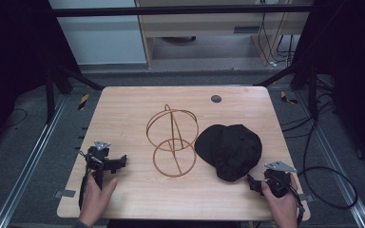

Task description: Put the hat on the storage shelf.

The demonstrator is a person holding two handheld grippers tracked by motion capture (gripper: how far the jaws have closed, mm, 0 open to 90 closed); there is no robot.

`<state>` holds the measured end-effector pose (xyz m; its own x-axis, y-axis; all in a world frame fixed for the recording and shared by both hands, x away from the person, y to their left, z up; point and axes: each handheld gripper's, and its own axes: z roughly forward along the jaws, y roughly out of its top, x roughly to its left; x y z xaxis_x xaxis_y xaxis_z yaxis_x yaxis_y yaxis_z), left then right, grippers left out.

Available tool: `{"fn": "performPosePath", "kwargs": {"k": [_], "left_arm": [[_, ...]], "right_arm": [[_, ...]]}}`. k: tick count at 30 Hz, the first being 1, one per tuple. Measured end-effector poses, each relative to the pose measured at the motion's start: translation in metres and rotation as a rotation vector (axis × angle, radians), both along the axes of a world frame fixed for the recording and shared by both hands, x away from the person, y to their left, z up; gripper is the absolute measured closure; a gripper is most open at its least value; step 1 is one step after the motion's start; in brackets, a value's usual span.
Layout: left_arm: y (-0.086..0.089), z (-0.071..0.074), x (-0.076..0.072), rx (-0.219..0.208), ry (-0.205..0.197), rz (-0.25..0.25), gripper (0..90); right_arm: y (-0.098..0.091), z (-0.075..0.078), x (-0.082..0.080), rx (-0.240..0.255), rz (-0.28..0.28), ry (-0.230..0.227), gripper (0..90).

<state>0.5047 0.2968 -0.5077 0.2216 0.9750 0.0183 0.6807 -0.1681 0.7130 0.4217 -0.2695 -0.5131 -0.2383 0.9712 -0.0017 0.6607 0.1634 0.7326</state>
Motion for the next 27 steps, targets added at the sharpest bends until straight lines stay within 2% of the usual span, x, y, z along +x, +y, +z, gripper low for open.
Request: {"fn": "performPosePath", "kwargs": {"k": [5, 9, 12, 13, 15, 16, 18, 27], "left_arm": [[0.0, 0.0, 0.0, -0.001, 0.0, -0.001, 0.0], [0.003, 0.0, 0.001, 0.0, 0.001, -0.035, 0.0], [0.004, 0.0, 0.001, -0.001, 0.001, -0.048, 0.0], [0.004, 0.0, 0.0, -0.001, 0.001, -0.052, 0.0], [0.004, 0.0, 0.0, 0.0, 0.001, -0.051, 0.0], [0.004, 0.0, 0.0, 0.001, 0.001, -0.051, 0.0], [0.004, 0.0, 0.0, 0.001, 0.001, -0.051, 0.0], [0.003, 0.0, 0.0, 0.001, 0.001, -0.049, 0.0]], "right_arm": [[0.0, 0.0, 0.0, 0.001, -0.004, 0.001, 4.3], [0.0, 0.0, 0.0, 0.0, -0.004, 0.001, 3.7], [0.0, 0.0, 0.0, 0.024, -0.006, 0.004, 3.6], [-0.002, 0.002, -0.001, 0.032, 0.014, 0.014, 5.3], [-0.002, 0.003, -0.001, 0.035, 0.019, 0.023, 7.0], [-0.003, 0.008, -0.004, 0.051, 0.038, 0.041, 6.8], [-0.004, 0.012, -0.006, 0.048, 0.042, 0.046, 7.3], [-0.005, 0.055, -0.01, -0.037, 0.117, 0.048, 10.6]]}}
